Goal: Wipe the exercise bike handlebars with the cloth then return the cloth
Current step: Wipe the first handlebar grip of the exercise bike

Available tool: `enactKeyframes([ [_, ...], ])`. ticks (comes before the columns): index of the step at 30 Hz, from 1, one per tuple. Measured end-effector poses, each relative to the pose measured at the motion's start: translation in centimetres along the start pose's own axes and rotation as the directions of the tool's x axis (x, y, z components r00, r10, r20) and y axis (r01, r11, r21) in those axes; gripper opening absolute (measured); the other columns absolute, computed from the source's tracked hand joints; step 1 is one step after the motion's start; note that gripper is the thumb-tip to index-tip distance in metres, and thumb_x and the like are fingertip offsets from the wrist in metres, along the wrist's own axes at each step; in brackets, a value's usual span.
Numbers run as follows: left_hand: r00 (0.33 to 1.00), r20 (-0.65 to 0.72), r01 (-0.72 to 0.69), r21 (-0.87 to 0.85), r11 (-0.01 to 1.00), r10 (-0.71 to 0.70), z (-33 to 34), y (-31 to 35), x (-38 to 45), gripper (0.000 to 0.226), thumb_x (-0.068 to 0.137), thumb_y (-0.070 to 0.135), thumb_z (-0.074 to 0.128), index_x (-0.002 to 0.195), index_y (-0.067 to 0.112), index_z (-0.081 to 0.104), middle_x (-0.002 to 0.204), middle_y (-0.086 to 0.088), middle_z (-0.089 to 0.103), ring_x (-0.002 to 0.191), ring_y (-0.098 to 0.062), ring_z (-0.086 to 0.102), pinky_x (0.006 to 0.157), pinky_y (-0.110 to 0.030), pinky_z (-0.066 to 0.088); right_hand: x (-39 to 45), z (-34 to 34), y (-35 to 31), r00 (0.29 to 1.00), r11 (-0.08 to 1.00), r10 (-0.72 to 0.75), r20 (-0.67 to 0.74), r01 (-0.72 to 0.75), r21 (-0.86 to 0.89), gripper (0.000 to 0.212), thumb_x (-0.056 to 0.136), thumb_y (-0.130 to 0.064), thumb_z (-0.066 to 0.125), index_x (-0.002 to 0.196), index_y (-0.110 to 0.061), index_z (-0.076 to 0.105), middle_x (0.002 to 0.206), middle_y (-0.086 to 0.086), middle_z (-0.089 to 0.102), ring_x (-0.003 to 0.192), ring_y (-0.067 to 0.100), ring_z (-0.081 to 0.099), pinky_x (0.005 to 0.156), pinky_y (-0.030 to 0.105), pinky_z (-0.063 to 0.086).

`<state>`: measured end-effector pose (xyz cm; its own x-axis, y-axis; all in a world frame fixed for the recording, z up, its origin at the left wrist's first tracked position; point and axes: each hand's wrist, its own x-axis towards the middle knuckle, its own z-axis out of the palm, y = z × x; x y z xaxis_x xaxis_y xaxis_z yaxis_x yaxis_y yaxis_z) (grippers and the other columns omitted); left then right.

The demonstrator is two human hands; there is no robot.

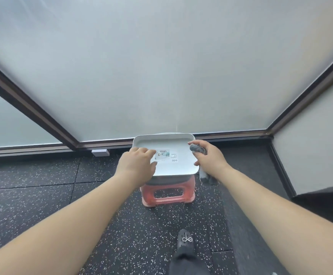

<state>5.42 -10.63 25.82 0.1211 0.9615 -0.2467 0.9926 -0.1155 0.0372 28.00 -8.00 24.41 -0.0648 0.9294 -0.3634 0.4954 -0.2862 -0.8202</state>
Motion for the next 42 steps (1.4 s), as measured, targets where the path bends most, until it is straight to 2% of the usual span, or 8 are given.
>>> enactKeyframes([
  [4, 0.998, -0.028, -0.064, -0.008, 0.998, 0.064, -0.3, 1.2, -2.6, 0.044, 0.095, 0.043, 0.039, 0.137, 0.029, 0.043, 0.135, 0.004, 0.052, 0.126, -0.022, 0.041, 0.097, -0.037, 0.04, -4.7, -0.9, 1.1, 0.991, 1.0, -0.003, -0.133, 0.002, -0.013, 0.018, 0.09, -0.034, 0.061, 0.108, -0.038, 0.063, 0.117, -0.006, 0.06, 0.065, 0.015, 0.066, 0.068, 0.029, 0.051],
  [10, 0.975, -0.06, -0.214, 0.001, 0.977, 0.214, 0.0, 4.1, -7.0, 0.044, 0.094, 0.042, 0.04, 0.134, 0.028, 0.047, 0.133, 0.002, 0.053, 0.124, -0.023, 0.042, 0.096, -0.037, 0.039, -13.5, -0.7, 2.9, 0.966, 1.0, -0.009, -0.259, 0.002, -0.027, 0.036, 0.085, -0.06, 0.054, 0.099, -0.031, 0.07, 0.105, -0.015, 0.065, 0.073, 0.013, 0.06, 0.079, 0.033, 0.052],
  [13, 0.957, -0.053, -0.286, 0.014, 0.958, 0.287, 0.4, 6.1, -9.5, 0.042, 0.093, 0.042, 0.04, 0.131, 0.028, 0.051, 0.131, 0.001, 0.055, 0.125, -0.023, 0.042, 0.097, -0.04, 0.04, -17.6, -0.9, 4.7, 0.943, 0.999, 0.051, -0.33, -0.052, 0.005, 0.026, 0.087, -0.051, 0.057, 0.088, -0.03, 0.072, 0.101, -0.015, 0.06, 0.082, 0.015, 0.061, 0.087, 0.042, 0.053],
  [17, 0.921, -0.028, -0.387, 0.038, 0.921, 0.389, 0.6, 9.3, -12.6, 0.038, 0.093, 0.04, 0.038, 0.124, 0.027, 0.054, 0.123, 0.001, 0.058, 0.118, -0.022, 0.046, 0.091, -0.039, 0.042, -23.2, -2.1, 7.5, 0.899, 0.993, 0.116, -0.423, -0.103, 0.054, 0.017, 0.083, -0.044, 0.061, 0.08, -0.032, 0.073, 0.101, -0.011, 0.064, 0.091, 0.013, 0.064, 0.084, 0.046, 0.055],
  [22, 0.87, -0.037, -0.488, 0.086, 0.869, 0.492, 0.5, 13.8, -16.5, 0.035, 0.093, 0.041, 0.036, 0.118, 0.026, 0.056, 0.12, 0.003, 0.059, 0.113, -0.022, 0.047, 0.086, -0.037, 0.042, -30.3, -4.6, 10.4, 0.83, 0.978, 0.197, -0.521, -0.126, 0.169, 0.011, 0.087, -0.028, 0.06, 0.091, -0.032, 0.07, 0.086, -0.013, 0.071, 0.067, 0.009, 0.06, 0.074, 0.035, 0.057],
  [27, 0.84, -0.036, -0.536, 0.094, 0.839, 0.541, 0.8, 19.2, -20.2, 0.038, 0.094, 0.043, 0.037, 0.125, 0.028, 0.054, 0.127, 0.004, 0.057, 0.119, -0.022, 0.045, 0.091, -0.039, 0.041, -36.7, -7.1, 13.4, 0.777, 0.968, 0.226, -0.588, -0.114, 0.222, 0.014, 0.084, -0.027, 0.064, 0.098, -0.031, 0.064, 0.091, -0.01, 0.065, 0.066, 0.012, 0.059, 0.072, 0.03, 0.053],
  [35, 0.813, -0.036, -0.579, 0.05, 0.814, 0.581, 2.5, 28.3, -27.5, 0.04, 0.094, 0.043, 0.04, 0.129, 0.028, 0.052, 0.133, 0.004, 0.054, 0.124, -0.023, 0.043, 0.096, -0.042, 0.039, -48.7, -11.5, 19.2, 0.708, 0.965, 0.259, -0.657, -0.157, 0.211, 0.004, 0.083, -0.034, 0.064, 0.083, -0.031, 0.062, 0.086, -0.011, 0.068, 0.062, 0.015, 0.063, 0.065, 0.03, 0.052],
  [42, 0.784, -0.13, -0.613, -0.004, 0.79, 0.607, 1.4, 35.5, -32.1, 0.04, 0.095, 0.045, 0.041, 0.131, 0.03, 0.049, 0.135, 0.007, 0.053, 0.126, -0.02, 0.042, 0.098, -0.041, 0.04, -56.6, -15.4, 23.2, 0.627, 0.951, 0.305, -0.717, -0.153, 0.271, 0.004, 0.084, -0.032, 0.064, 0.084, -0.029, 0.063, 0.088, -0.005, 0.069, 0.063, 0.02, 0.066, 0.067, 0.036, 0.055],
])
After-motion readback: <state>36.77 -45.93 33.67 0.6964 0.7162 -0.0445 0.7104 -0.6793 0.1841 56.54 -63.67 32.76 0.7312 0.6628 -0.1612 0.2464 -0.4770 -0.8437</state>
